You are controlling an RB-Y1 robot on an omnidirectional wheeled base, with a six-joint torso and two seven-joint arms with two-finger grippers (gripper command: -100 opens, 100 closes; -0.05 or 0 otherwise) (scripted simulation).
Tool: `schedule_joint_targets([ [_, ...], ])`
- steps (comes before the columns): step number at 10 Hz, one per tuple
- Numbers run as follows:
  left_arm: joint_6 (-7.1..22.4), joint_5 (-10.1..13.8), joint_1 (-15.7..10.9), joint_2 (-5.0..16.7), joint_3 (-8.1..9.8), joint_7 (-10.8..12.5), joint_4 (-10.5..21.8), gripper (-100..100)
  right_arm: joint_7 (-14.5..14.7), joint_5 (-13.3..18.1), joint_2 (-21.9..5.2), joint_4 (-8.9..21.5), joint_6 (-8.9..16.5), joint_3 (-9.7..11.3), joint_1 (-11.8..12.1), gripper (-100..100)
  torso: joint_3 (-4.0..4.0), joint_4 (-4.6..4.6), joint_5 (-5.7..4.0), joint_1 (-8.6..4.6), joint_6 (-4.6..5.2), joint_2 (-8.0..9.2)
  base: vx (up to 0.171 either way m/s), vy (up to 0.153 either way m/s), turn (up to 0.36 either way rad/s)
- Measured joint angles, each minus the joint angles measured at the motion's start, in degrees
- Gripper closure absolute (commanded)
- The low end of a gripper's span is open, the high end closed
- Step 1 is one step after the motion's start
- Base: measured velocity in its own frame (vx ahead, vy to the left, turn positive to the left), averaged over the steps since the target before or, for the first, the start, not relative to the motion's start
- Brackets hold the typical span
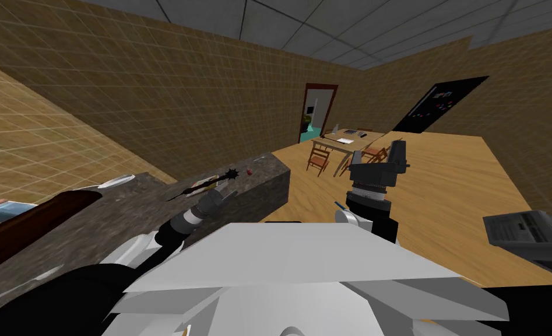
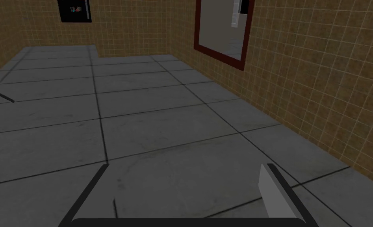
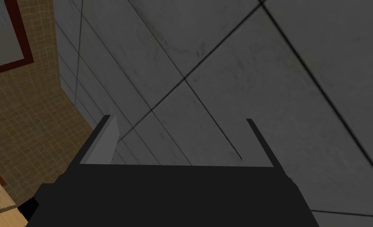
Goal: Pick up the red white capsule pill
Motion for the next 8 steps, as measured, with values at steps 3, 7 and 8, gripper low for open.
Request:
schedule_joint_targets([
  [3,-1.18,-5.03,2.91,4.24,2.04,-0.45,1.87,-100,0.0,0.0,0.0,0.0,0.0,0.0,-0.01,0,-0.03,-0.02,0.0,0.01,0.03,-0.05,-0.032,0.026,-0.352],
  [7,-2.77,-11.05,6.49,9.54,4.73,-0.84,4.14,-100,0.0,0.0,0.0,0.0,0.0,0.0,0.0,0,-0.09,-0.04,0.0,0.01,0.01,-0.15,-0.017,0.02,-0.34],
  [8,-2.84,-12.72,7.09,10.72,5.1,-0.77,4.29,-100,0.0,0.0,0.0,0.0,0.0,-0.01,0.01,0,-0.11,-0.04,0.0,0.0,-0.02,-0.18,-0.002,0.021,-0.421],
])
